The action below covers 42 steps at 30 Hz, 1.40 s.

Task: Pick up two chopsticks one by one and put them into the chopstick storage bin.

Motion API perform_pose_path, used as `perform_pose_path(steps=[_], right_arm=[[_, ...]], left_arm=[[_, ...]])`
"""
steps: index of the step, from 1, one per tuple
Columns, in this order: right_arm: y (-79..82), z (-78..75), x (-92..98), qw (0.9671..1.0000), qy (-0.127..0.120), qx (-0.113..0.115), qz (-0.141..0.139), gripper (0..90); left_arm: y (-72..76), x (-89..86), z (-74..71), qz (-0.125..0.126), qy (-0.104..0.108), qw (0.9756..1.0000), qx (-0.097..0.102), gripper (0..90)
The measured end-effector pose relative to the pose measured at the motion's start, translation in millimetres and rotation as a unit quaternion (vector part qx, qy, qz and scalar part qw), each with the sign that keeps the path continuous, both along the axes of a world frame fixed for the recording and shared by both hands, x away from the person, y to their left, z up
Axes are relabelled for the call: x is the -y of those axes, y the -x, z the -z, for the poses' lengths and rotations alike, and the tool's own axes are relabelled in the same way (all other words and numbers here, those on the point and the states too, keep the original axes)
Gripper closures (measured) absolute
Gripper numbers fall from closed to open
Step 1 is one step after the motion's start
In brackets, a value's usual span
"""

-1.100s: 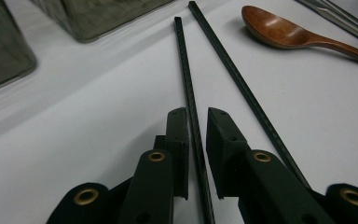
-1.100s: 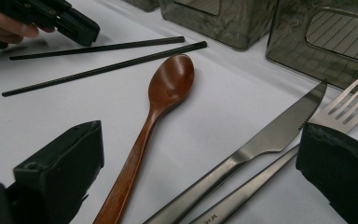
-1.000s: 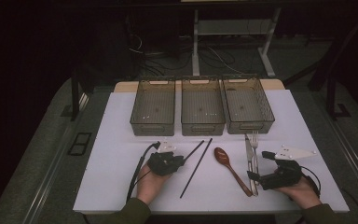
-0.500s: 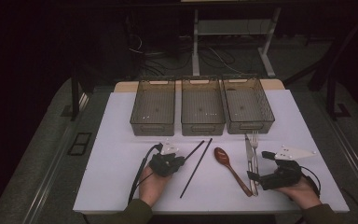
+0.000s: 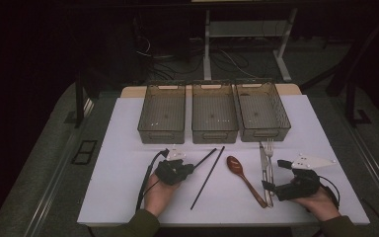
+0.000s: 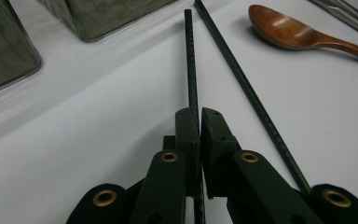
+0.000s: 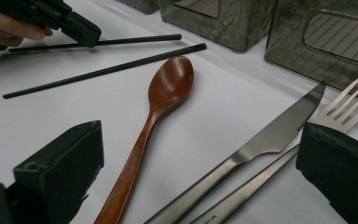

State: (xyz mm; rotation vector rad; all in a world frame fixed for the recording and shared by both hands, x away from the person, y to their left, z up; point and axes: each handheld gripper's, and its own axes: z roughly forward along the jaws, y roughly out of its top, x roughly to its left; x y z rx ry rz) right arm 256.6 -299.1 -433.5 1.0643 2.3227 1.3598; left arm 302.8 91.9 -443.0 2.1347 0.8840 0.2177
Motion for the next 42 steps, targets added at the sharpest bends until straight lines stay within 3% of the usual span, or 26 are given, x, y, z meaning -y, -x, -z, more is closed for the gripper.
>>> perform_pose_path(steps=[5, 12, 24, 32, 42], right_arm=[[0.0, 1.1, 0.8, 0.9999, -0.010, -0.003, 0.000, 0.1], [-1.9, 6.6, -3.9, 1.0000, -0.005, -0.007, -0.004, 0.1], [-2.5, 6.9, -4.2, 1.0000, -0.003, -0.008, -0.001, 0.1], [-2.9, 7.1, -4.2, 1.0000, -0.003, -0.007, -0.001, 0.1], [-2.6, 7.4, -5.7, 1.0000, 0.002, -0.007, 0.000, 0.1]], left_arm=[[0.8, -5.6, -8.9, 0.014, 0.012, 0.9998, 0.000, 85.3], [1.1, -15.8, -21.4, 0.052, 0.033, 0.9981, 0.004, 85.3], [-4.9, -28.0, -38.4, 0.071, 0.043, 0.9965, 0.006, 85.2], [-8.1, -31.2, -44.2, 0.077, 0.061, 0.9952, 0.005, 85.2], [-20.6, -41.2, -52.2, 0.057, 0.087, 0.9945, 0.014, 85.2]])
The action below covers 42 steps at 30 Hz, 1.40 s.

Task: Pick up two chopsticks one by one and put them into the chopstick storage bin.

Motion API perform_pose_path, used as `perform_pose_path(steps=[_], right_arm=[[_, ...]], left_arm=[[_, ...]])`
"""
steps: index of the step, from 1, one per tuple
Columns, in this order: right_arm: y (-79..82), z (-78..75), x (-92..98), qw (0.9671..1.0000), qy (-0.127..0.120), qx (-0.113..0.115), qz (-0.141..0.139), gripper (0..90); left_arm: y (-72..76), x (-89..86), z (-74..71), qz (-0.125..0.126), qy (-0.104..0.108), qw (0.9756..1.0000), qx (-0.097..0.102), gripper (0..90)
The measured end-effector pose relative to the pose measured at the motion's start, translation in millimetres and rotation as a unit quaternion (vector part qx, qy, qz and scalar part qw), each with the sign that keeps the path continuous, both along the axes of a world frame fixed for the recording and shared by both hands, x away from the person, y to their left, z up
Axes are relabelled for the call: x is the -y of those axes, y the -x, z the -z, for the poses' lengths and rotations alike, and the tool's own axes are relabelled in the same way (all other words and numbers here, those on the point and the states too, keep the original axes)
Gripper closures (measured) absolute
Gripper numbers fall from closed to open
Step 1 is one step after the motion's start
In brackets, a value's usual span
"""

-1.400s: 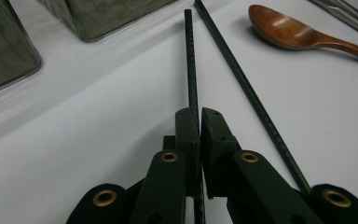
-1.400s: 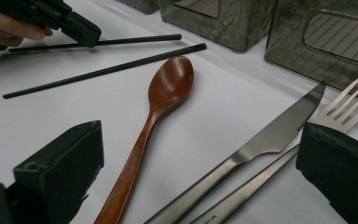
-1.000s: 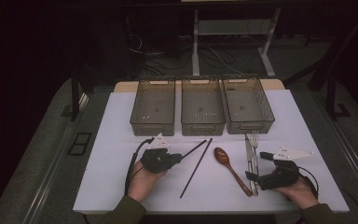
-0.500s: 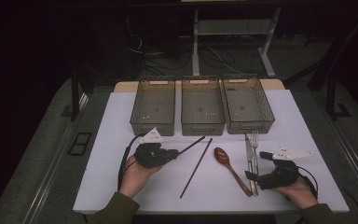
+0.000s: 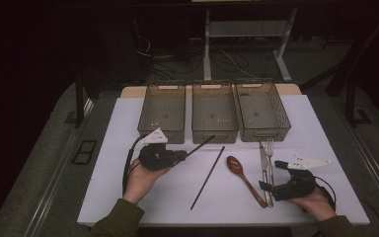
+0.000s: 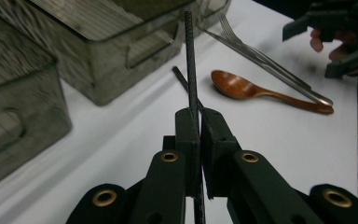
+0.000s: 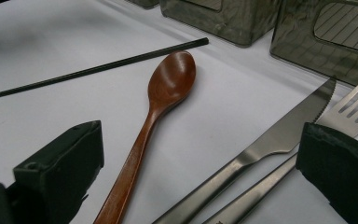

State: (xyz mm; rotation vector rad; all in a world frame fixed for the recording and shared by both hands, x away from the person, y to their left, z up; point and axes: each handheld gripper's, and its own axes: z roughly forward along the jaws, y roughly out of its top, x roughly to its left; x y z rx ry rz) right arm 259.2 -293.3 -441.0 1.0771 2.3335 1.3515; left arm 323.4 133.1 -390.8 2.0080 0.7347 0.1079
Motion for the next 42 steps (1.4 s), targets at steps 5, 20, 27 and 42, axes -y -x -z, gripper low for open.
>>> perform_pose_path(steps=[5, 20, 27, 42], right_arm=[[0.7, 0.0, 0.1, 1.0000, 0.002, 0.000, 0.004, 0.1], [1.9, -0.6, -0.7, 1.0000, -0.001, 0.006, 0.006, 0.1], [1.3, -0.2, -0.7, 1.0000, -0.002, 0.006, 0.008, 0.1], [1.2, -1.0, 1.5, 0.9999, -0.008, 0.003, 0.008, 0.1]], left_arm=[[-7.2, -6.0, -8.7, -0.010, 0.003, 0.9999, 0.009, 85.2], [-36.7, -16.1, -29.3, -0.036, 0.005, 0.9989, 0.028, 85.2], [-58.6, -13.4, -32.3, -0.041, -0.001, 0.9989, 0.024, 85.2], [-97.5, -16.5, -42.2, -0.080, 0.000, 0.9966, 0.023, 85.2]])
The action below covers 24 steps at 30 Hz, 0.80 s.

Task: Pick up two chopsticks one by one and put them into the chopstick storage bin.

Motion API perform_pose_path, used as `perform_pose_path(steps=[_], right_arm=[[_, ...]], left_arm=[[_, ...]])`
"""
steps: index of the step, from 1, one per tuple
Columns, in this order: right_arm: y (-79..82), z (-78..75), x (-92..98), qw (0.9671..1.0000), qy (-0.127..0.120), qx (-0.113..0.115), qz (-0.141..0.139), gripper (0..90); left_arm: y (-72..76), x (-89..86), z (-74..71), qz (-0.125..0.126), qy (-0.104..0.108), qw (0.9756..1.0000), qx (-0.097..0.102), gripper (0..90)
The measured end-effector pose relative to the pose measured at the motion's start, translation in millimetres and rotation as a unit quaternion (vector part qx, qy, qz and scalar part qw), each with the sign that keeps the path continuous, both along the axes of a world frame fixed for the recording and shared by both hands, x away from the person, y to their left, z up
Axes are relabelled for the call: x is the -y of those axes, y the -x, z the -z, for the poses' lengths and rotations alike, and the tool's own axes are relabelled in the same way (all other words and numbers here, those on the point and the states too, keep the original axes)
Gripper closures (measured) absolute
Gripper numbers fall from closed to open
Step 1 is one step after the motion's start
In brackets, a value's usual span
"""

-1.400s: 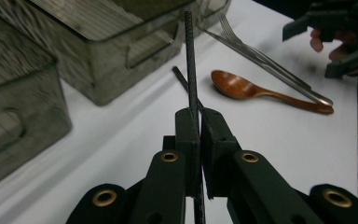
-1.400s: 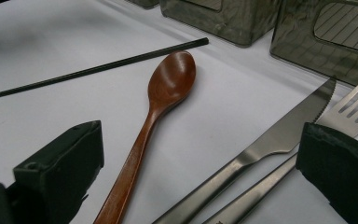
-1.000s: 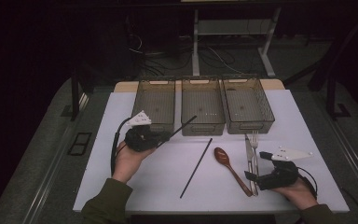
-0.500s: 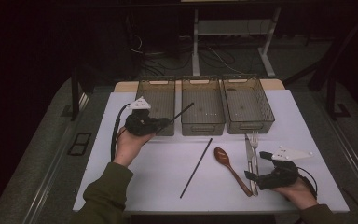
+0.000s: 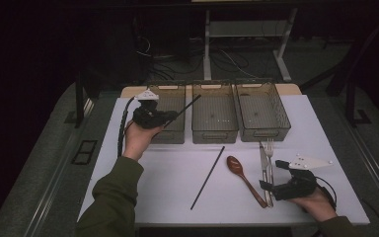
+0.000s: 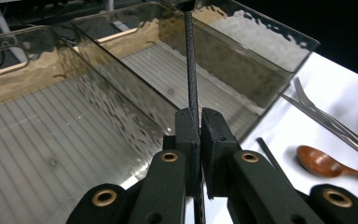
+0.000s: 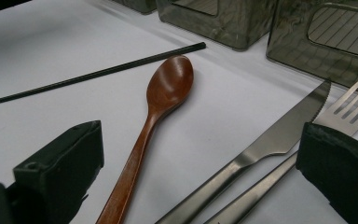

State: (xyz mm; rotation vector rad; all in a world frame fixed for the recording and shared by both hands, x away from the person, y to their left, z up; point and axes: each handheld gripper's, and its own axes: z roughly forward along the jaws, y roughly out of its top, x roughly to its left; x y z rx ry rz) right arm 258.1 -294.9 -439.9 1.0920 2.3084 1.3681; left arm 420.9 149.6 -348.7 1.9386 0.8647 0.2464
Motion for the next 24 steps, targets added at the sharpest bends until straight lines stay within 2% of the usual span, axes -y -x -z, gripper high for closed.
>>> perform_pose_path(steps=[13, 20, 21, 24], right_arm=[[0.3, -0.7, 1.1, 1.0000, -0.003, 0.002, 0.001, 0.1], [0.3, -1.0, 2.6, 0.9999, -0.009, 0.004, 0.005, 0.1], [0.4, -1.1, 2.6, 0.9999, -0.010, 0.004, 0.004, 0.1], [0.9, -1.7, 3.2, 0.9999, -0.012, 0.004, 0.004, 0.1]], left_arm=[[-31.1, -10.0, -3.2, -0.037, -0.012, 0.9992, 0.010, 85.2], [-50.8, -20.4, -0.4, -0.062, -0.015, 0.9978, 0.018, 85.1], [-52.5, -21.5, 0.5, -0.071, -0.011, 0.9973, 0.016, 85.1], [-59.7, -24.5, 4.2, -0.078, -0.014, 0.9968, 0.014, 85.1]])
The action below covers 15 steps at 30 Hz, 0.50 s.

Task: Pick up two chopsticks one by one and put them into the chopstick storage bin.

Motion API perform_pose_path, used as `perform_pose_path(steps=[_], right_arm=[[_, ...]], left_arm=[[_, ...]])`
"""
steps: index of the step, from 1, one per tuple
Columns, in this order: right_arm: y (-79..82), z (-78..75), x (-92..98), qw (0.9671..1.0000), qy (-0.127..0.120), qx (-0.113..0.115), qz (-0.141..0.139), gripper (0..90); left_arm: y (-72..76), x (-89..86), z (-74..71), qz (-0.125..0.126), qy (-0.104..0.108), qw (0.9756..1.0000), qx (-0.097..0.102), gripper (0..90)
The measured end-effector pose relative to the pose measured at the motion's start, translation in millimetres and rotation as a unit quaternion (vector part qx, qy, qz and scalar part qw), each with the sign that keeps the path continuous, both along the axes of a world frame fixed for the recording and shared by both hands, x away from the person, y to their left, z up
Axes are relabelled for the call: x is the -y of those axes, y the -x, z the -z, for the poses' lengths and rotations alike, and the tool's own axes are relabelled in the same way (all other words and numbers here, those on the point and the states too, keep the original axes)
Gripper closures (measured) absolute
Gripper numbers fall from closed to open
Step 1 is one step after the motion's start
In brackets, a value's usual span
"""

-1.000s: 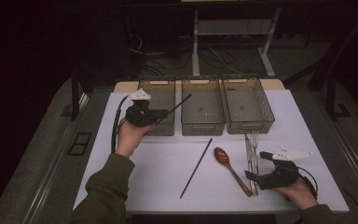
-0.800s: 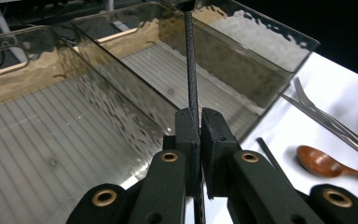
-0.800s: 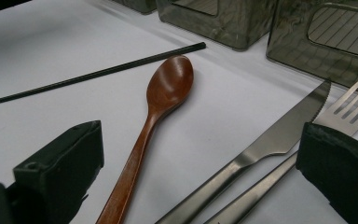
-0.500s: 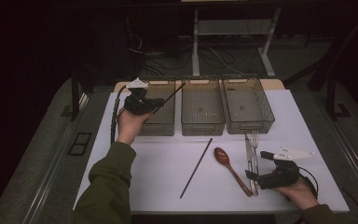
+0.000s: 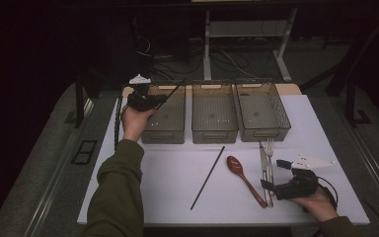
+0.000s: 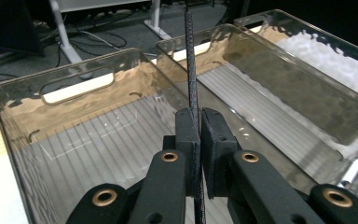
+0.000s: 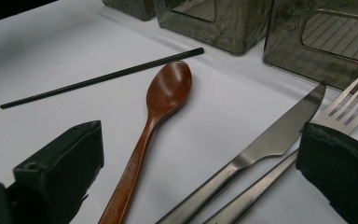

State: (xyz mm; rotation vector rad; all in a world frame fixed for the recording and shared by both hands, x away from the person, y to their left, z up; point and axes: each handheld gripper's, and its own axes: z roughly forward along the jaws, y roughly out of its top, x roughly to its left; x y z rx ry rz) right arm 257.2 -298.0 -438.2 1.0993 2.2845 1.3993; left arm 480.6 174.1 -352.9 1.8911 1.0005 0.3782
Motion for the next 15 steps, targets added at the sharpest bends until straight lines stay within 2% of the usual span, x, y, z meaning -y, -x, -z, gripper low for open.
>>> perform_pose_path(steps=[3, 6, 9, 15], right_arm=[[-0.4, 0.0, 0.3, 1.0000, 0.000, -0.001, 0.002, 0.1], [-0.5, 0.1, 0.1, 1.0000, 0.001, -0.001, 0.000, 0.1], [-0.2, 0.0, 0.2, 1.0000, 0.000, -0.002, 0.000, 0.1], [-0.1, 0.0, 1.4, 1.0000, -0.002, -0.001, 0.002, 0.1]], left_arm=[[-5.6, -0.8, 3.7, -0.008, -0.006, 0.9999, -0.002, 85.1], [-10.2, -2.0, 8.9, -0.015, -0.003, 0.9999, -0.007, 85.1], [-14.1, -0.5, 17.2, -0.021, -0.011, 0.9995, -0.020, 85.0], [-18.5, 4.2, 26.0, -0.029, -0.050, 0.9971, -0.048, 85.0]])
